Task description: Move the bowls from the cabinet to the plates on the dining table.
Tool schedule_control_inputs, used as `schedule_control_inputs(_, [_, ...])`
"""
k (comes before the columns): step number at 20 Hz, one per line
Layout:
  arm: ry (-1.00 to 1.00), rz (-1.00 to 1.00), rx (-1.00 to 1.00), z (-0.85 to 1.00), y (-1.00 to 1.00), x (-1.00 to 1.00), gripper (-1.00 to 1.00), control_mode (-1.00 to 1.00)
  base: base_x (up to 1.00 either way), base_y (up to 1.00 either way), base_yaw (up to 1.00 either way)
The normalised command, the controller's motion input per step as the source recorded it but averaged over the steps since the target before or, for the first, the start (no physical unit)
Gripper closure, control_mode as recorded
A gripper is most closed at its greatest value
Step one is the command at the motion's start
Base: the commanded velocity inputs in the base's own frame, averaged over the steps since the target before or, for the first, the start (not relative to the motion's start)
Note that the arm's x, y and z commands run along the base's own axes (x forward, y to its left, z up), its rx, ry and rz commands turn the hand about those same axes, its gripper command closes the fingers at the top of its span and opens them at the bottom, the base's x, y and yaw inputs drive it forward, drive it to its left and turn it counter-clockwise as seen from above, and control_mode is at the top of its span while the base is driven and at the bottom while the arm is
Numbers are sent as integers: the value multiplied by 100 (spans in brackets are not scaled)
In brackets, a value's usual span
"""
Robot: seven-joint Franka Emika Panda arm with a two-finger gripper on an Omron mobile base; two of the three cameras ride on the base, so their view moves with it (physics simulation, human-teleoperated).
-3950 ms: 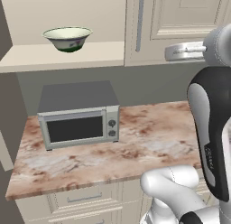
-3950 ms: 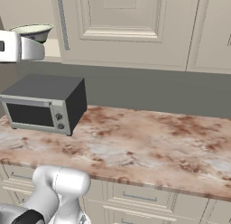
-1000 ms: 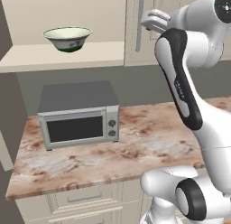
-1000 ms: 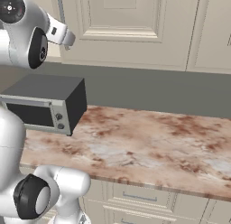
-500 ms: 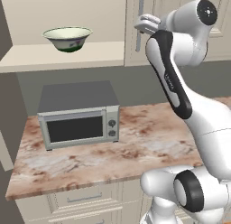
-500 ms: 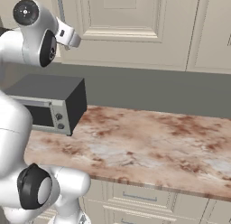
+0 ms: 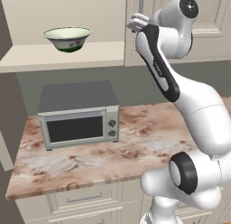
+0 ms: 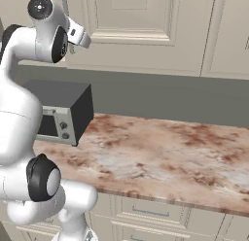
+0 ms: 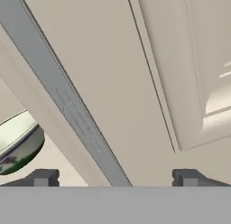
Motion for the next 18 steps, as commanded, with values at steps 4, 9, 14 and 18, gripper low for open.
schedule_control_inputs(4, [2, 0, 0, -5, 0, 70, -100, -100, 0, 0, 0])
schedule_control_inputs(9, [4, 0, 0, 0, 0, 51, -100, -100, 0, 0, 0])
schedule_control_inputs(14, [5, 0, 0, -10, 4, 16, 100, -100, 0, 0, 0])
schedule_control_inputs(18, [2, 0, 0, -4, 1, 8, 100, -100, 0, 0, 0])
